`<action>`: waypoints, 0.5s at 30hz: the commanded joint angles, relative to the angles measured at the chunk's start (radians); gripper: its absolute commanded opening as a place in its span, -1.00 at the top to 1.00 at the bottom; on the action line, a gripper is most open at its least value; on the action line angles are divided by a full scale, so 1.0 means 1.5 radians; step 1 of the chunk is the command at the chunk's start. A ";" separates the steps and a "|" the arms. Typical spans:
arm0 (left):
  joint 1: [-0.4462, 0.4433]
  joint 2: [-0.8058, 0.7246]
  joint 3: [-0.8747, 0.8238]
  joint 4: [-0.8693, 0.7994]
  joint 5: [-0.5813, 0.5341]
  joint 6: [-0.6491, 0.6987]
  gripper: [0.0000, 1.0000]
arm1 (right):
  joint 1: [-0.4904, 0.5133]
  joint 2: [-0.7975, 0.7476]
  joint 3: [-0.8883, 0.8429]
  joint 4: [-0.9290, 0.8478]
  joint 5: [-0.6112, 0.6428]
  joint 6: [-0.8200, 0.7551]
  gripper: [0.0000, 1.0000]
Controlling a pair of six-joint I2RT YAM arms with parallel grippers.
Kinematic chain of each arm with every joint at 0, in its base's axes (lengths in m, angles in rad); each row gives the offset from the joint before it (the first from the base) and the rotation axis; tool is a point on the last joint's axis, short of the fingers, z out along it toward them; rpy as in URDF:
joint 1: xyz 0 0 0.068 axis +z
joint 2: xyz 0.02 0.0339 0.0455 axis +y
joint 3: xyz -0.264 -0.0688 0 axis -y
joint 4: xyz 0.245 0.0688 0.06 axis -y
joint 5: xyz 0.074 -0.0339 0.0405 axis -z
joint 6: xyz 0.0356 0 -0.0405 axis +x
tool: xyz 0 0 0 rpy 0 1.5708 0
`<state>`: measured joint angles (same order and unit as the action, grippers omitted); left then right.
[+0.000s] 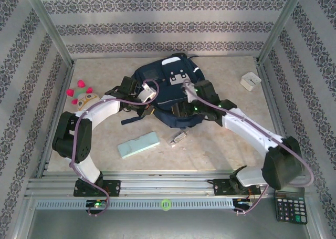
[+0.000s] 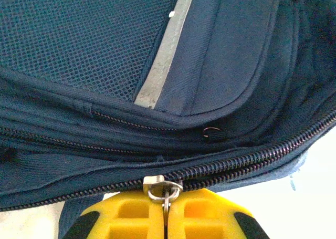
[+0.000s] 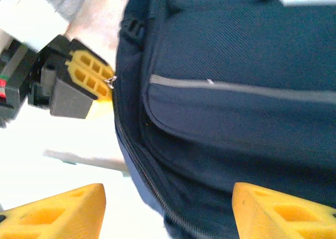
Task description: Pack the student bag
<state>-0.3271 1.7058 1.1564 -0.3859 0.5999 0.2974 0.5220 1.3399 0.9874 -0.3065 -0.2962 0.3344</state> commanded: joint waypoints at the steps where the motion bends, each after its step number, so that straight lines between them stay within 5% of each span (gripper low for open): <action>1: 0.000 0.011 0.009 -0.016 -0.037 -0.021 1.00 | -0.021 -0.014 -0.079 -0.007 0.003 0.311 -0.29; 7: -0.008 0.018 0.032 -0.082 -0.104 -0.034 1.00 | -0.048 0.019 -0.186 0.199 -0.001 0.517 -0.17; 15: -0.049 0.023 0.034 -0.113 -0.065 -0.095 0.96 | -0.027 0.137 -0.185 0.346 0.007 0.566 0.31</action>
<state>-0.3576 1.7298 1.1713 -0.4976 0.4580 0.2104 0.4633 1.5173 0.7036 0.0498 -0.2962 1.1019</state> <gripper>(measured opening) 0.055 0.365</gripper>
